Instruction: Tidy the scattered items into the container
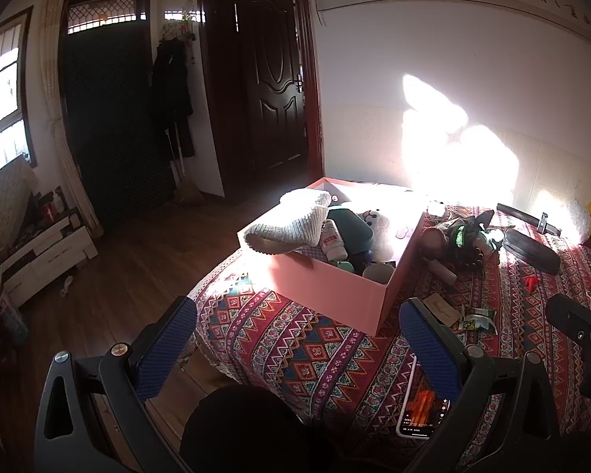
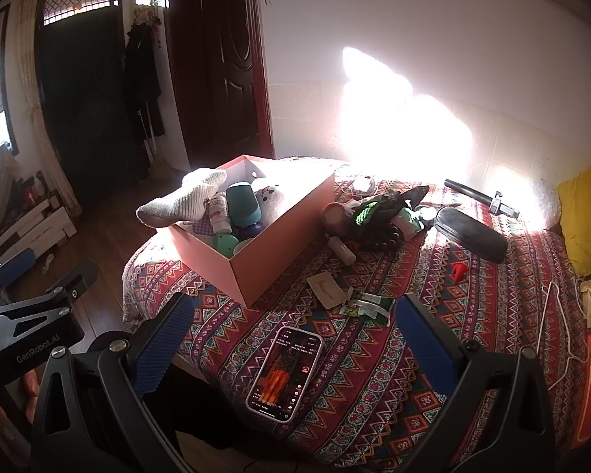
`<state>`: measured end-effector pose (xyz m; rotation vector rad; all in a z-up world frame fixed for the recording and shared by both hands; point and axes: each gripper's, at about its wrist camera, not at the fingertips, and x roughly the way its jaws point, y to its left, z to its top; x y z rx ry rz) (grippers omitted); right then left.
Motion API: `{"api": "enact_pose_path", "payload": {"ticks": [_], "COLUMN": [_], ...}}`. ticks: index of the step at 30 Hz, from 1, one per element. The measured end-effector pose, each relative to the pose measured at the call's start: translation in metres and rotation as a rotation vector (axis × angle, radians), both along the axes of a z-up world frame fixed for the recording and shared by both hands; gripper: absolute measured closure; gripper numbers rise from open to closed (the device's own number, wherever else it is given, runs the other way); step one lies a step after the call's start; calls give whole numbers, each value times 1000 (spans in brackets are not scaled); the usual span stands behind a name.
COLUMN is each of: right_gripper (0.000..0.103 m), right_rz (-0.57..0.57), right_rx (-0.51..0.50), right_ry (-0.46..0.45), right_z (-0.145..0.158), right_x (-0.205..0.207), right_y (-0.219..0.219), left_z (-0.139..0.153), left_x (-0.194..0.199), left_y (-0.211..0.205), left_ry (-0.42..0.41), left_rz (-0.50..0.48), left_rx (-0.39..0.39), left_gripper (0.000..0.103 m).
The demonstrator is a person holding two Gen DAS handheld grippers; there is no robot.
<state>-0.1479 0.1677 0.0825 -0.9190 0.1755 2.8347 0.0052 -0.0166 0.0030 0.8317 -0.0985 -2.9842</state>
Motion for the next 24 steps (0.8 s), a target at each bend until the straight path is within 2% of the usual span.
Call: {"api": "enact_pose_path", "payload": {"ticks": [24], "right_gripper": [1], "right_rz": [12], "right_rx": [10], "right_ry": [1], "right_z": [2], "right_x": [-2], "right_y": [-1], "left_z": [2], "left_x": [-2], "left_y": [-5], "left_ry": [11], "left_rz": [13], "left_rx": [1], "left_gripper": [0]}}
